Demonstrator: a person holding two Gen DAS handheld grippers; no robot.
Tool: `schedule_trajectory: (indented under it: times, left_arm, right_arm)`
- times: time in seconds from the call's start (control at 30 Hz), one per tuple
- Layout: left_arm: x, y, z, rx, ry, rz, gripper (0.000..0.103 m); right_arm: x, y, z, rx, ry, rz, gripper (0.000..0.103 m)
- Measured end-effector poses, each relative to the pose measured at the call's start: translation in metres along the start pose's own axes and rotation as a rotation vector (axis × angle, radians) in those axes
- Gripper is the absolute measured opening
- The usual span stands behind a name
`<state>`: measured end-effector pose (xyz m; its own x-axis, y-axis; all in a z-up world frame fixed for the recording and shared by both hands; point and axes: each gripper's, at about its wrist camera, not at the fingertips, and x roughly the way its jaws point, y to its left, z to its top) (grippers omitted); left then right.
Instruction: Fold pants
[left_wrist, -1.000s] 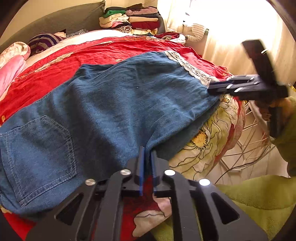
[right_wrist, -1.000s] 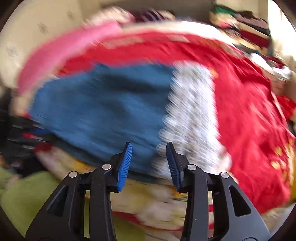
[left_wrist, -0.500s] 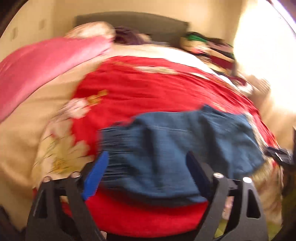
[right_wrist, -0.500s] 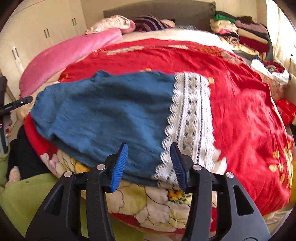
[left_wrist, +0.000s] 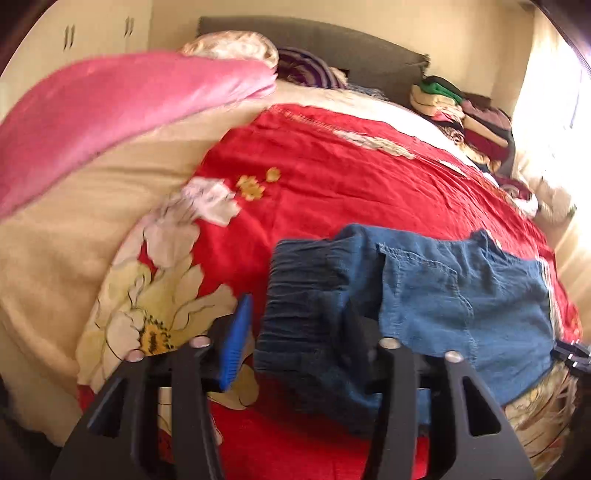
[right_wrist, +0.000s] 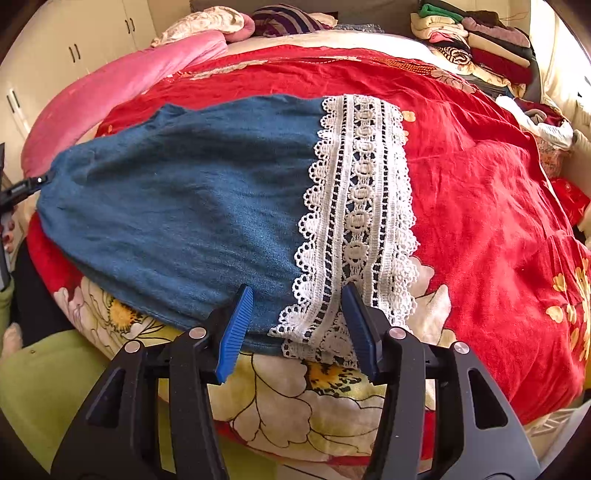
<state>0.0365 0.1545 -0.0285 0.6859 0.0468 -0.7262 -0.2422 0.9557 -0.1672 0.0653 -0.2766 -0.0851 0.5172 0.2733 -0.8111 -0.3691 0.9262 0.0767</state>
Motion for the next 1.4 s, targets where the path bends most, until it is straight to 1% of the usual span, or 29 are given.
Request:
schedule_trajectory:
  times: [0.03, 0.1, 0.13, 0.17, 0.2, 0.23, 0.27, 0.3, 0.33, 0.37, 0.4, 0.47, 0.57, 0.6, 0.63, 0.67, 0.7, 0.77, 0.9, 1.0, 1.07, 1.1, 1.13, 1.17, 1.2, 1.27, 1.3, 1.33, 1.4]
  left_arm:
    - [0.001, 0.001, -0.001, -0.003, -0.001, 0.004, 0.059]
    - [-0.007, 0.002, -0.001, -0.020, -0.020, -0.007, 0.061]
    - [-0.017, -0.001, 0.002, -0.016, -0.048, 0.002, 0.061]
    - [-0.031, -0.008, 0.005, 0.008, -0.096, 0.030, 0.062]
    - [-0.039, -0.012, 0.007, 0.025, -0.122, 0.036, 0.062]
    - [-0.052, -0.023, 0.009, 0.051, -0.157, 0.021, 0.062]
    - [-0.061, -0.037, 0.010, 0.074, -0.173, -0.012, 0.062]
    - [-0.064, -0.045, 0.009, 0.088, -0.174, -0.037, 0.063]
    - [-0.064, -0.062, 0.008, 0.119, -0.153, -0.096, 0.069]
    - [-0.061, -0.073, 0.005, 0.142, -0.132, -0.132, 0.072]
    - [-0.053, -0.094, -0.001, 0.185, -0.094, -0.182, 0.072]
    - [-0.035, -0.122, -0.013, 0.247, -0.022, -0.237, 0.072]
    - [-0.006, -0.152, -0.033, 0.312, 0.077, -0.266, 0.072]
    - [0.004, -0.158, -0.038, 0.330, 0.104, -0.266, 0.072]
    - [0.014, -0.165, -0.044, 0.346, 0.137, -0.266, 0.072]
    - [0.020, -0.167, -0.048, 0.356, 0.155, -0.265, 0.072]
    - [0.023, -0.170, -0.055, 0.367, 0.166, -0.259, 0.072]
    - [0.026, -0.169, -0.058, 0.376, 0.169, -0.259, 0.072]
    - [0.027, -0.164, -0.059, 0.339, 0.174, -0.290, 0.072]
    - [0.029, -0.162, -0.059, 0.339, 0.180, -0.288, 0.072]
    - [0.029, -0.162, -0.060, 0.344, 0.177, -0.290, 0.073]
    - [0.027, -0.163, -0.060, 0.344, 0.178, -0.295, 0.073]
    - [0.025, -0.164, -0.057, 0.341, 0.178, -0.302, 0.073]
    - [0.022, -0.163, -0.055, 0.334, 0.173, -0.313, 0.073]
    - [0.019, -0.162, -0.048, 0.328, 0.163, -0.321, 0.073]
    - [0.010, -0.160, -0.031, 0.320, 0.120, -0.328, 0.073]
    - [0.009, -0.161, -0.022, 0.318, 0.110, -0.327, 0.073]
    - [0.008, -0.162, -0.009, 0.315, 0.096, -0.320, 0.073]
    - [0.011, -0.166, 0.011, 0.321, 0.086, -0.310, 0.073]
  right_arm:
    - [0.001, 0.002, 0.001, -0.015, 0.001, -0.011, 0.043]
    - [-0.007, 0.006, 0.002, -0.037, -0.021, -0.019, 0.043]
    - [-0.015, 0.009, 0.002, -0.058, -0.057, -0.013, 0.043]
    - [-0.023, 0.015, 0.001, -0.093, -0.086, -0.003, 0.043]
    - [-0.029, 0.023, 0.001, -0.137, -0.107, 0.005, 0.043]
    - [-0.034, 0.036, -0.001, -0.207, -0.124, 0.017, 0.043]
    - [-0.035, 0.048, -0.002, -0.268, -0.129, 0.028, 0.043]
    - [-0.036, 0.058, -0.003, -0.312, -0.126, 0.039, 0.039]
    - [-0.033, 0.073, -0.005, -0.383, -0.118, 0.054, 0.033]
    - [-0.030, 0.083, -0.006, -0.434, -0.108, 0.062, 0.030]
    - [-0.027, 0.091, -0.008, -0.479, -0.096, 0.067, 0.024]
    - [-0.019, 0.105, -0.009, -0.553, -0.077, 0.063, 0.022]
    - [-0.009, 0.119, -0.011, -0.637, -0.057, 0.031, 0.020]
    - [-0.004, 0.124, -0.013, -0.674, -0.057, 0.004, 0.018]
    - [0.001, 0.125, -0.014, -0.685, -0.059, -0.012, 0.014]
    - [0.003, 0.128, -0.018, -0.685, -0.057, -0.009, 0.009]
    - [0.005, 0.127, -0.019, -0.683, -0.056, 0.004, 0.001]
    - [0.007, 0.124, -0.019, -0.668, -0.056, 0.025, 0.000]
    - [-0.008, 0.115, -0.021, -0.644, -0.045, 0.102, 0.000]
    - [0.002, 0.111, -0.029, -0.646, -0.012, 0.109, 0.000]
    - [0.004, 0.111, -0.028, -0.619, -0.010, 0.126, 0.003]
    - [0.002, 0.110, -0.026, -0.601, -0.006, 0.143, 0.006]
    - [-0.003, 0.107, -0.023, -0.575, 0.001, 0.179, 0.014]
    - [-0.010, 0.104, -0.020, -0.559, 0.002, 0.209, 0.018]
    - [-0.018, 0.101, -0.018, -0.551, -0.022, 0.208, 0.025]
    - [-0.035, 0.086, -0.009, -0.502, -0.088, 0.204, 0.027]
    - [-0.043, 0.076, -0.001, -0.459, -0.123, 0.197, 0.030]
    - [-0.050, 0.060, 0.012, -0.389, -0.168, 0.176, 0.031]
    - [-0.058, 0.030, 0.036, -0.261, -0.230, 0.137, 0.032]
